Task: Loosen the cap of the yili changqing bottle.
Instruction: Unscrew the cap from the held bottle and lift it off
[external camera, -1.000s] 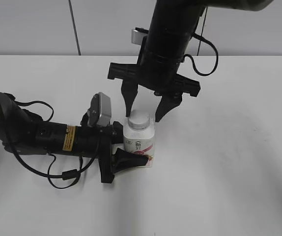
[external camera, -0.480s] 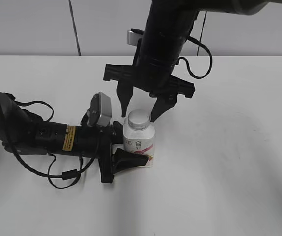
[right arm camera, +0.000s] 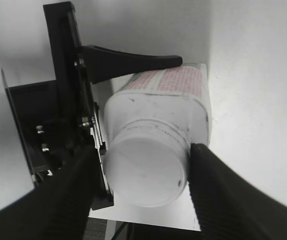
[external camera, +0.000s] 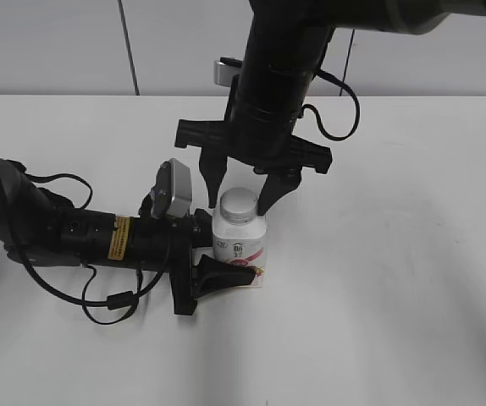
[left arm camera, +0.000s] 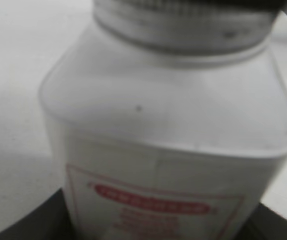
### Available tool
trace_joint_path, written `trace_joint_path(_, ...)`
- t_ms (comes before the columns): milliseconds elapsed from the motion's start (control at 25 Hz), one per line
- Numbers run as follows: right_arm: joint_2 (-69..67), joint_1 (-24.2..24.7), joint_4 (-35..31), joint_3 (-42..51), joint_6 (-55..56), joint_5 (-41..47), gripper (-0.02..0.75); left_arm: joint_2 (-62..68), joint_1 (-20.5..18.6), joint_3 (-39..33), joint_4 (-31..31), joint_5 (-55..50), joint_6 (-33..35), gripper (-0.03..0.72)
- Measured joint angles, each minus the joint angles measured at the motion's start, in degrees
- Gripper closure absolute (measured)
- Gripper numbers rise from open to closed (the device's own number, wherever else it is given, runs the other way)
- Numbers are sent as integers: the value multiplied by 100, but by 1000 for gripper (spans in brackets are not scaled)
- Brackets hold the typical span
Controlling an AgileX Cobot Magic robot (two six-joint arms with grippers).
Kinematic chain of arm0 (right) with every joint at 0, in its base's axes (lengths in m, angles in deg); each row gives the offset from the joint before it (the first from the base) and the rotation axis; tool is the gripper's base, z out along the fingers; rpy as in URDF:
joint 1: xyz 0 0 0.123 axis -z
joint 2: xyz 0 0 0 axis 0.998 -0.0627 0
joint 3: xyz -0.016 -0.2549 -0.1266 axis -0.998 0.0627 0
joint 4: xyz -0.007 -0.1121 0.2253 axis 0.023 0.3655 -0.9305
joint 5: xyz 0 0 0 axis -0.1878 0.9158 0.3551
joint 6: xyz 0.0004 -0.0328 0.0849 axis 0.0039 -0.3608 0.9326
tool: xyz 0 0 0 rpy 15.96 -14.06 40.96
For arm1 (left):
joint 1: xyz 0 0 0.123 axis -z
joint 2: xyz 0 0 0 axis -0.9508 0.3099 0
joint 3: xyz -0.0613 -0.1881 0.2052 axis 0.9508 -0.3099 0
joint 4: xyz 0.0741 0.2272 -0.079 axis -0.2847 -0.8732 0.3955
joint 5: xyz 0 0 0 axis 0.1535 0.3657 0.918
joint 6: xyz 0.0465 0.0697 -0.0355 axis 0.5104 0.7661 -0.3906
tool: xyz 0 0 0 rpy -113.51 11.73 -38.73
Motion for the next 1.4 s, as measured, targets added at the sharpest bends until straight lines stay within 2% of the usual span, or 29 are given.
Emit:
trace_joint_path(280, 0, 0, 60, 0, 3, 71, 339, 0, 0, 0, 0, 0, -6, 278)
trace_joint_path(880, 0, -8, 109, -4, -348, 119, 341, 0, 6, 0, 0, -7, -6, 278)
trace_joint_path(1120, 0, -8, 60, -4, -1240, 122, 341, 0, 6, 0, 0, -9, -6, 278)
trace_joint_path(1400, 0, -8, 38, -4, -3121, 129, 342, 0, 6, 0, -5, -9, 4, 281)
